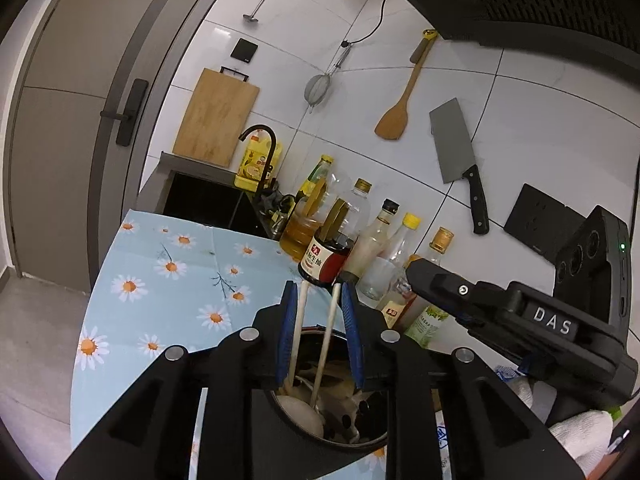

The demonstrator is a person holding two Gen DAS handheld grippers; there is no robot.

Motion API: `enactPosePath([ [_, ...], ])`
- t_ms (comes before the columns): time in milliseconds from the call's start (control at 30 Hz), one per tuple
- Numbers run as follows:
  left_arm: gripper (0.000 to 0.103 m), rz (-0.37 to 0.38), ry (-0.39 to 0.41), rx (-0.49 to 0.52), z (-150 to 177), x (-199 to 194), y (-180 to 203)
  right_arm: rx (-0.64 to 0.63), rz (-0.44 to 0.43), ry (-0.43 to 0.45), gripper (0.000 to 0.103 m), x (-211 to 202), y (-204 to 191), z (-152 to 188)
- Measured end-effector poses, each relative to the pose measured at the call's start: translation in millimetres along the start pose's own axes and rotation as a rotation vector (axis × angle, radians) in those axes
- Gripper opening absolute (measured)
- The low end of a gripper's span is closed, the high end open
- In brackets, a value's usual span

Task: Organize utensils
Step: 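Lower both chopsticks into the black holder and open both tools, then move both tools back to the chopsticks and close the right tool on one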

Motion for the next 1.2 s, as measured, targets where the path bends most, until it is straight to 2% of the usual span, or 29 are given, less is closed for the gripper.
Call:
enactPosePath([
  [167, 0.022, 0.01, 0.017, -0.003, -0.7, -11.0, 10.4, 0.01, -0.01, 0.008, 0.025, -14.6, -1.6, -3.8],
  [267, 0.033, 0.012, 0.02, -0.016, -1.6, -19.1, 16.9, -0.011, -0.017, 0.024, 0.025, -27.0, -7.6, -3.8],
  [433, 0.033, 0.012, 0.011, 0.007, 4.8, -36.5, 33.7, -0.021, -0.037, 0.04, 0.026, -52.7, -13.0, -0.8],
  [533, 0.033, 0.019, -0.001, 0.018, 10.3, -49.0, 44.7, -0.019, -0.043, 0.035, 0.034, -66.0, -13.5, 3.2],
  [600, 0.033, 0.022, -0.002, 0.018, 12.5, -55.4, 49.2, 0.022, -0.076, -0.02, 0.035, -68.6, -11.2, 5.1],
  [767, 0.033, 0.003, -0.01, 0.019, 19.0, -72.6, 59.9, 0.018, -0.092, -0.038, 0.035, -80.7, -15.0, 9.3],
  [900, 0.033, -0.025, -0.033, 0.006, 25.3, -88.8, 63.3, 0.007, -0.088, -0.089, 0.036, -82.6, -15.1, 22.6],
  [1033, 0.033, -0.052, -0.097, -0.024, 42.6, -99.6, 59.8, -0.005, -0.048, -0.174, 0.043, -79.6, -8.9, 41.7],
  [1200, 0.033, -0.072, -0.16, -0.096, 67.6, -101.5, 47.0, 0.004, 0.016, -0.302, 0.043, -73.3, 9.7, 71.2],
])
Point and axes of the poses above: each gripper's, at about its wrist camera, not at the fingertips, and x roughly the way its jaws point, y to its right, z to its underside, the point moved 1 cm from there along x, roughly the way its jaws point, and after that the axes turned 13 degrees about z, right-handed, at the moved point
